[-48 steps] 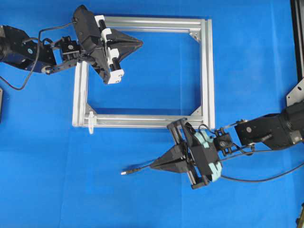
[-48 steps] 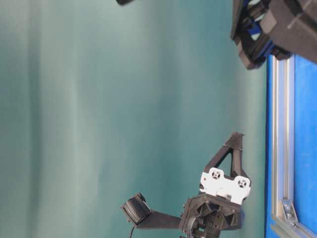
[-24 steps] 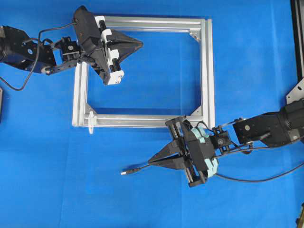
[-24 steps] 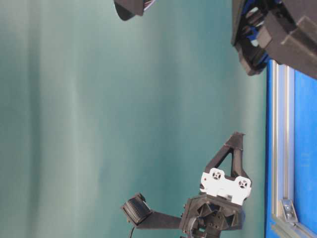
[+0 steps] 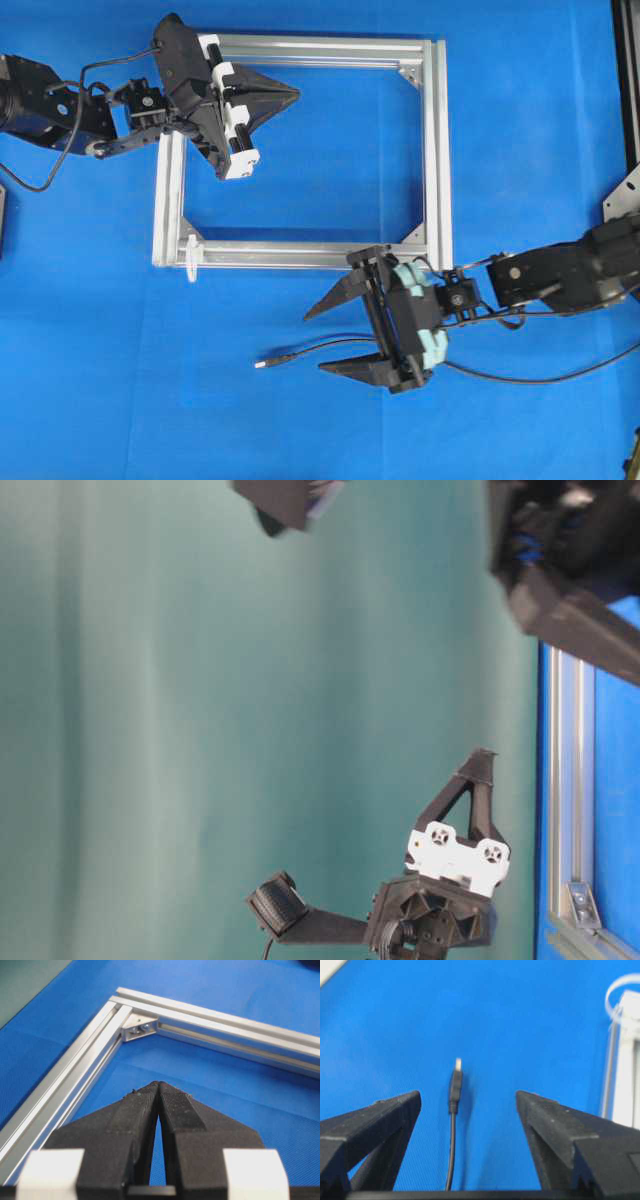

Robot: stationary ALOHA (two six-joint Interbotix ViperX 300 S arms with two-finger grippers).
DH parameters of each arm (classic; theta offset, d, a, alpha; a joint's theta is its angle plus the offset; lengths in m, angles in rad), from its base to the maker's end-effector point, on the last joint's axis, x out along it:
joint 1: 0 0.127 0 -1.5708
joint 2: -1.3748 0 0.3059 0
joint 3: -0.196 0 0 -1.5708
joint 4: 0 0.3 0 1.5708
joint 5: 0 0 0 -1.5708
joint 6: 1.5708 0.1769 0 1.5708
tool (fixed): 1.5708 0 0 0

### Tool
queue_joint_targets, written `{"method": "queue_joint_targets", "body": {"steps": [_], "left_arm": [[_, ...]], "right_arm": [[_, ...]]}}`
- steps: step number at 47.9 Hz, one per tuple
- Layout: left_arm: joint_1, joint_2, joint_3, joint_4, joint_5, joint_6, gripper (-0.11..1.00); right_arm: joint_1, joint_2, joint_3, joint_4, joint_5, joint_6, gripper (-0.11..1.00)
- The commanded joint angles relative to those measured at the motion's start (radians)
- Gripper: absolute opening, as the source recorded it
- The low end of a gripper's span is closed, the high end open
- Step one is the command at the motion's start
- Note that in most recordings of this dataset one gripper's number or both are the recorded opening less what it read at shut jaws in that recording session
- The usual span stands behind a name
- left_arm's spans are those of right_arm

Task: Insert the wire through the string loop located on the left side.
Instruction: 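Hold the black USB cable in the right gripper and rotate it plug-forward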

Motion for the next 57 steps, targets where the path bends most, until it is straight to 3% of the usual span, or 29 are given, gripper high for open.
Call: {"method": "queue_joint_targets", "body": {"steps": [1, 15, 39, 42, 51, 57], "left_arm": [[-0.002, -0.029, -0.008, 0.005, -0.005, 0.002, 0.00], [-0.002, -0.031, -0.005, 0.003, -0.005, 0.002, 0.00], [-0.002, -0.035, 0.009, 0.005, -0.003, 0.002, 0.00], [-0.002, -0.037, 0.009, 0.005, -0.003, 0.002, 0.00], [0.000, -0.037, 0.011, 0.005, -0.003, 0.002, 0.00], [0.002, -0.035, 0.011, 0.005, -0.003, 0.002, 0.00]], "right_arm": [[0.008, 0.012, -0.023, 0.014, -0.009, 0.005, 0.95], [0.025, 0.123, -0.041, 0.057, -0.069, 0.041, 0.95], [0.026, 0.158, -0.063, 0.057, -0.091, 0.052, 0.91], [0.026, 0.158, -0.064, 0.057, -0.089, 0.051, 0.80], [0.026, 0.158, -0.066, 0.048, -0.089, 0.048, 0.25], [0.026, 0.158, -0.066, 0.043, -0.091, 0.048, 0.01]]}}
